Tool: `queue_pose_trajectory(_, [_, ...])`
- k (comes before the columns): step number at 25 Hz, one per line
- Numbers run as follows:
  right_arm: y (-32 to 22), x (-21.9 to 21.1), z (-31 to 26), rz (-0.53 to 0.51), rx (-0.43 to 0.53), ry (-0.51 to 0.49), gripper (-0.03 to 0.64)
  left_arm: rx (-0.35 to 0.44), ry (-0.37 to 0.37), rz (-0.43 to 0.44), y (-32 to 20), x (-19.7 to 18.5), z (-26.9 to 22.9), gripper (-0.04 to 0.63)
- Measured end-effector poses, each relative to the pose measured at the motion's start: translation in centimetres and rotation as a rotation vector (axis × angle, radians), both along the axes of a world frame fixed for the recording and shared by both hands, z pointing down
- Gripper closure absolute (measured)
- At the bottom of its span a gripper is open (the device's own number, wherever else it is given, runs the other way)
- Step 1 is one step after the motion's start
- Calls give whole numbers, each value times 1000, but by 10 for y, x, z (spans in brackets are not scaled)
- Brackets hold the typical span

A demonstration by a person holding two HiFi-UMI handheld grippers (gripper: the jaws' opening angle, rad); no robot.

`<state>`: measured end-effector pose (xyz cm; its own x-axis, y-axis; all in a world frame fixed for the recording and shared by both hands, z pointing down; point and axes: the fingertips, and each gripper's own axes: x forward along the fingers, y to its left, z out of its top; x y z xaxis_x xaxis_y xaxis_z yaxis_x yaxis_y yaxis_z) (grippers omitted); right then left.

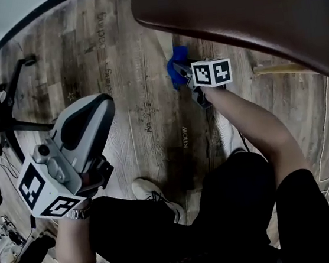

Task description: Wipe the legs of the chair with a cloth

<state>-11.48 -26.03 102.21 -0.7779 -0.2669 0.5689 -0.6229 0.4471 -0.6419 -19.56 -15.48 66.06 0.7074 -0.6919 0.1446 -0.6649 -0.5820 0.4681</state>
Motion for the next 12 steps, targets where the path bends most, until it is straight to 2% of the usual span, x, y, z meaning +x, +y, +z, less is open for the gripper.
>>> queue_pose_trajectory(3, [1,3,11,16,-59,-7,532,12,6,-1,2,0,-6,597])
queue_pose_trajectory(9, [3,5,-5,1,-51,-62,531,41,9,5,10,2,-8,597])
queue_pose_trajectory(12, [3,3,-38,-19,-17,-125,531,52,24,17,9,9,-13,597])
